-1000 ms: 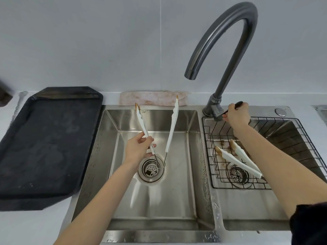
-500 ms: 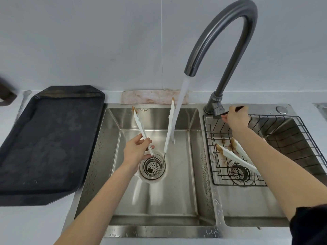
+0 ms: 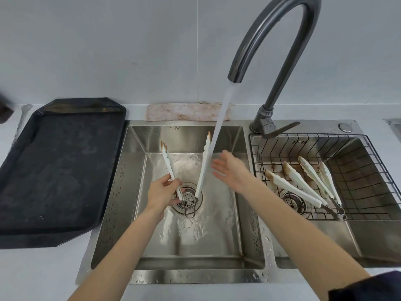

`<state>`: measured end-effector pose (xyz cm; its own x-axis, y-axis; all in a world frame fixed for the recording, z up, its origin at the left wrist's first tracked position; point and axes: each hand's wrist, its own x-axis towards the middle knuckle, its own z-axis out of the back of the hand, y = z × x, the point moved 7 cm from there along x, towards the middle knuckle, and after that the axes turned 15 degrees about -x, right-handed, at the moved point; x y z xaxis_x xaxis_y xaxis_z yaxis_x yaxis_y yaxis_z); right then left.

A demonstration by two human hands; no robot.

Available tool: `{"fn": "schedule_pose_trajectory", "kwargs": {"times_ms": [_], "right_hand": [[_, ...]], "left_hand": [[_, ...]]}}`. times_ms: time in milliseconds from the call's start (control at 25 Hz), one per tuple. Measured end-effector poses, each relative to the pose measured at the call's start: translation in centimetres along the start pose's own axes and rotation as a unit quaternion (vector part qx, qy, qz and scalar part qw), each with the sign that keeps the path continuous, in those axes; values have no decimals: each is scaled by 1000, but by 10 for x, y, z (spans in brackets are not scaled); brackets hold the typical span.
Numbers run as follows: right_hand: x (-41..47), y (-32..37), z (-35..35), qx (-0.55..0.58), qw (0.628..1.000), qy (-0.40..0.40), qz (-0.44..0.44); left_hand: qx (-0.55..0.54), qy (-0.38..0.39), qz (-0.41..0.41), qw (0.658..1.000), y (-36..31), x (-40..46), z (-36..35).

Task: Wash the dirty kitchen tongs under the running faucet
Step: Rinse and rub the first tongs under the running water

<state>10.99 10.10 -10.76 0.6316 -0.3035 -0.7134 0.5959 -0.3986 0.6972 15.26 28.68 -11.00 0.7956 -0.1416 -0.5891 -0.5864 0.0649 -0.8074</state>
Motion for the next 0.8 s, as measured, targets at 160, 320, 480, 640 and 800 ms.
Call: {"fn": "schedule_pose_trajectory", "kwargs": {"times_ms": [160, 320, 480, 640, 800], "right_hand": [[8, -23, -32, 20, 999, 34, -31], [15, -36, -41, 71, 995, 28, -59], [19, -42, -41, 100, 991, 27, -80], [18, -35, -42, 118, 989, 27, -84], [21, -28, -45, 107, 990, 31, -82]], "left_hand": [[14, -9, 3, 1000, 13, -5, 19], [41, -5, -33, 999, 11, -10, 29], [62, -2, -70, 996, 1, -13, 30], [80, 4, -97, 992, -15, -16, 22], [98, 9, -129, 987, -30, -19, 17]]}}
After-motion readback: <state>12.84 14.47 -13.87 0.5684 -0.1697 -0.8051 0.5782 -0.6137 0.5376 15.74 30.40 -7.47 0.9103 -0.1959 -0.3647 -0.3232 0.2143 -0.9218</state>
